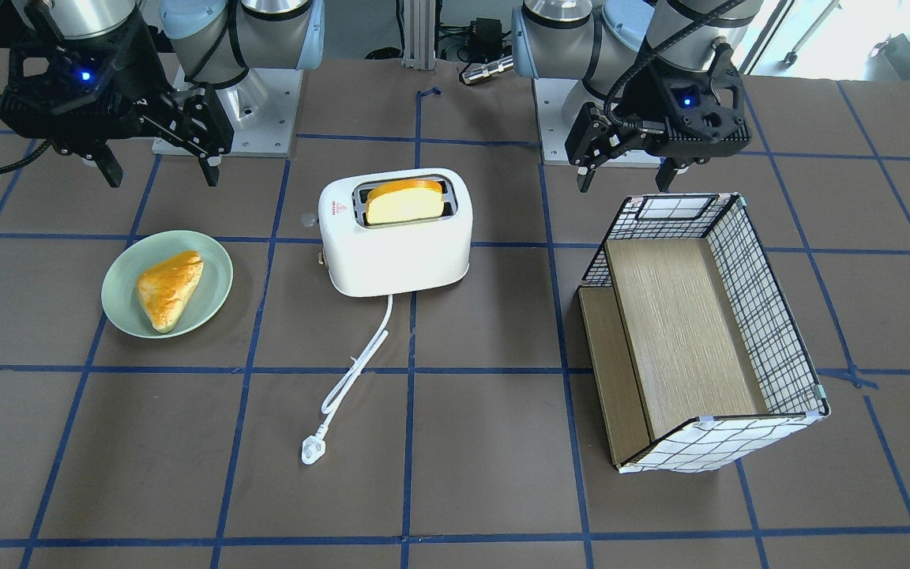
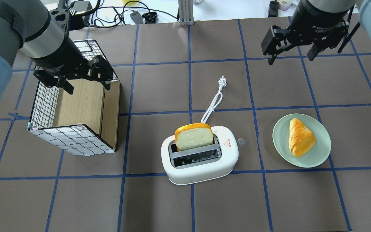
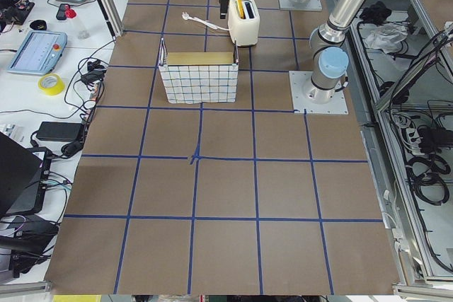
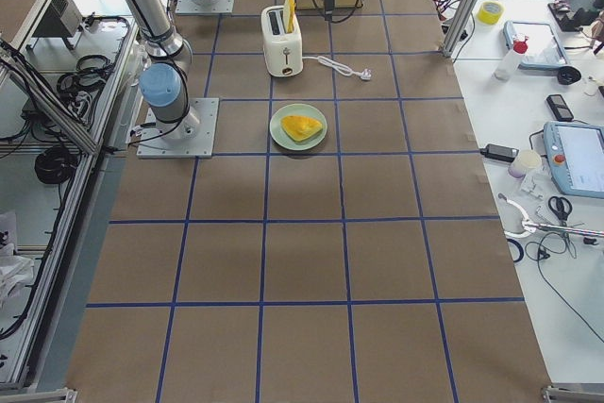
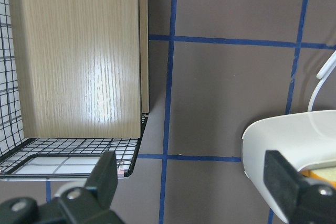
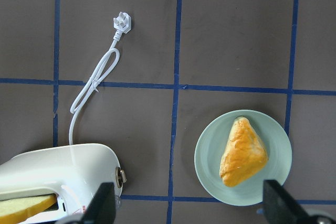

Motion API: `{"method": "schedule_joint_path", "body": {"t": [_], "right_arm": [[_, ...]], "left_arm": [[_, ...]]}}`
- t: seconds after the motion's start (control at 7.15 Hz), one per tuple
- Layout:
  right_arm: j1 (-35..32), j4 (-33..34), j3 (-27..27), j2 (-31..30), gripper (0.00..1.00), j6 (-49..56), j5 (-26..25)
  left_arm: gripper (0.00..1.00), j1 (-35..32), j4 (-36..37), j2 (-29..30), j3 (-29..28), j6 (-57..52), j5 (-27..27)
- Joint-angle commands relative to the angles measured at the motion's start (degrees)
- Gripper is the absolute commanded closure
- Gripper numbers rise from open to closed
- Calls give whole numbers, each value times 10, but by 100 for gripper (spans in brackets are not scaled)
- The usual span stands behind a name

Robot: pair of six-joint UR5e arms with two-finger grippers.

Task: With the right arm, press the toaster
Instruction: 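Lower the right gripper toward the toaster's lever end beside the plate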

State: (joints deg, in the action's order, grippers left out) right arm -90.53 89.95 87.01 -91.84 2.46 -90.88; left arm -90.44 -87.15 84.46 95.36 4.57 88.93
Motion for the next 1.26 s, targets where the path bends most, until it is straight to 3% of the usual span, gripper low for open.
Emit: {"method": "schedule_joint_path", "body": {"t": [0.0, 0.56, 0.7, 0.84, 1.12], "right_arm": [[1, -4, 0, 0, 0, 0, 0], [2, -102, 3, -29, 1, -56, -2], [3, -175, 11, -56, 12, -62, 0], [3, -207, 38, -85, 40, -69, 0], [4, -201, 110, -136, 90, -79, 5]], "left_arm": [[0, 0, 0, 0, 0, 0, 0], [0, 0, 0, 0, 0, 0, 0], [0, 0, 0, 0, 0, 0, 0], [0, 0, 1, 0, 0, 0, 0], [0, 0, 0, 0, 0, 0, -1]]}}
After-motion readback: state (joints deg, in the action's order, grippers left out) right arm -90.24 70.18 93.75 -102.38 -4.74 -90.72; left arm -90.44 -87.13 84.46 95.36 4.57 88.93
